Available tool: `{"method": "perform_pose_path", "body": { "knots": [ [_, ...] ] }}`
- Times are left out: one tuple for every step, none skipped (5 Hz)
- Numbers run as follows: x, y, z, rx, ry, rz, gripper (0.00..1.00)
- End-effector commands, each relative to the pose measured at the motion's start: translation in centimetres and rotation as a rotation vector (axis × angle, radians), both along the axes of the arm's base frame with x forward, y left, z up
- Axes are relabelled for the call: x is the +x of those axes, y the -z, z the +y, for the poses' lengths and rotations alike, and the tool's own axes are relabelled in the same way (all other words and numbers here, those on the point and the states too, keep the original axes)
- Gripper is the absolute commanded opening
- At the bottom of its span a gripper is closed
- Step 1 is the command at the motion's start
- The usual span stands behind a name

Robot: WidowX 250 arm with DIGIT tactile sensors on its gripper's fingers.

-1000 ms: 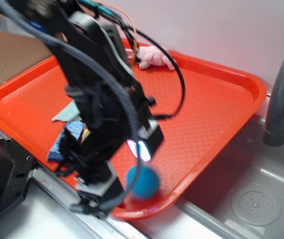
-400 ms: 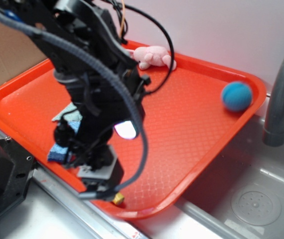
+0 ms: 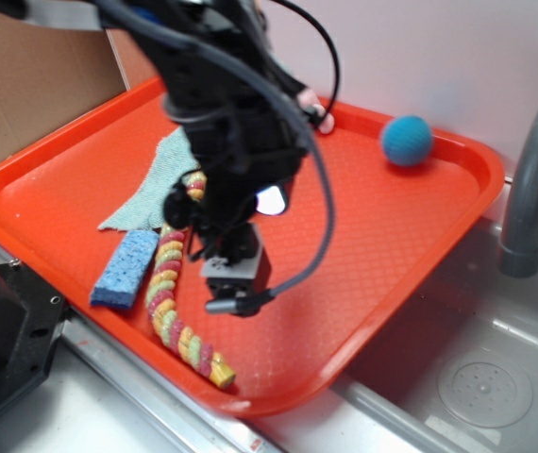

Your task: Grab the blue ball.

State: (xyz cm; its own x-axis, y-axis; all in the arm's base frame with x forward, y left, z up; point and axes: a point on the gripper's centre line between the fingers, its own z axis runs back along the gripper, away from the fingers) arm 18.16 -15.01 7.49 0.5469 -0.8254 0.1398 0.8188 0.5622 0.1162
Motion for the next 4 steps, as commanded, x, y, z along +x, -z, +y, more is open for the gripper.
{"method": "perform_pose_path", "body": {
  "knots": [
    [3.0,-0.2,-0.1,-0.049,-0.206,-0.072,1.00],
    [2.9,-0.4,1.1,-0.022,-0.455,-0.072,1.00],
    [2.9,-0.4,1.1,-0.022,-0.455,-0.072,1.00],
    [2.9,-0.4,1.1,-0.022,-0.455,-0.072,1.00]
  ]
}}
